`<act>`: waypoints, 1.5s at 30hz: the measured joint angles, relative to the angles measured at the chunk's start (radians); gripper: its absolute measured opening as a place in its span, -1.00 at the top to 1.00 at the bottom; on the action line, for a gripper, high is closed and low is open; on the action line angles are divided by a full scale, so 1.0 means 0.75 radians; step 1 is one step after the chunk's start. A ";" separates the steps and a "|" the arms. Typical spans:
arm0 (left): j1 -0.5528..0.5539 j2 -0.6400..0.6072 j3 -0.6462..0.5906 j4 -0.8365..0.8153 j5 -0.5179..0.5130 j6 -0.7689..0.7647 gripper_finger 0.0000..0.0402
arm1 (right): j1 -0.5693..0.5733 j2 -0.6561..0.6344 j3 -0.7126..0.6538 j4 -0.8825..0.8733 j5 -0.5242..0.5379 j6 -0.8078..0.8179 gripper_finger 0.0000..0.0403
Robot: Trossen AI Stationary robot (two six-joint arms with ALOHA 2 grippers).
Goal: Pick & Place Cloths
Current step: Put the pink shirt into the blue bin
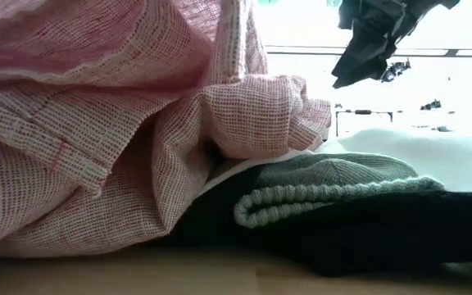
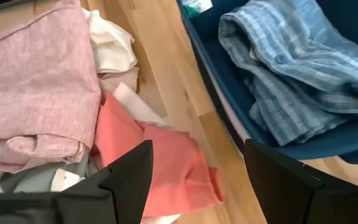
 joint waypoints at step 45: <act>0.000 1.353 1.070 -0.887 -0.011 0.128 0.15 | 0.237 0.012 -0.005 0.001 0.161 0.158 -0.20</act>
